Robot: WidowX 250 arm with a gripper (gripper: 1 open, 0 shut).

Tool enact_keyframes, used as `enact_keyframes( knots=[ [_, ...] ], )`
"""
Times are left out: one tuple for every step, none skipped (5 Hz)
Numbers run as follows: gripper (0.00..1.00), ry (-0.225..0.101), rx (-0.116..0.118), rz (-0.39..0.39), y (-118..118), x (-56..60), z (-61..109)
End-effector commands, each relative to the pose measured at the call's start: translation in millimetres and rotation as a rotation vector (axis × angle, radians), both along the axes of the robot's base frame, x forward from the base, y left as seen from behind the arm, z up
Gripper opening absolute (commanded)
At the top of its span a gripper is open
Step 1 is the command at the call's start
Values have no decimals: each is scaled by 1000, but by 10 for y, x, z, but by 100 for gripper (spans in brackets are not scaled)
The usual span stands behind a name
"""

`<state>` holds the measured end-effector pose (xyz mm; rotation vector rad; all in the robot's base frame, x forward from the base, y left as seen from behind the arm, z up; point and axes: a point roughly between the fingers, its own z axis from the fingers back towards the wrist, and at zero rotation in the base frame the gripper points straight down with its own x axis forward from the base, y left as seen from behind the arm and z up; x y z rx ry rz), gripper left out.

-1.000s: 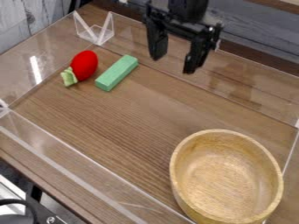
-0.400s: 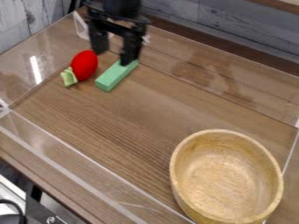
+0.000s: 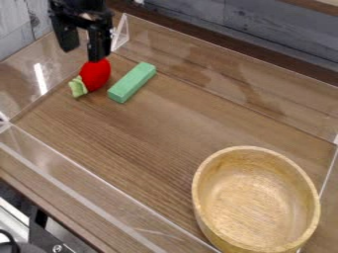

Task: Move the red object to the right side of the table

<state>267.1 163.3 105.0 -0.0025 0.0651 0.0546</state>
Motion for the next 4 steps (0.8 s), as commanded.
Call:
enact_keyframes(
  knots=[
    [100,-61,39,3,228,109,26],
    [100,-77,29,6,329,162,-92],
    [100,-89,26,21,412,221,-165],
    [100,-98,24,32,448,268,-209]
  ],
)
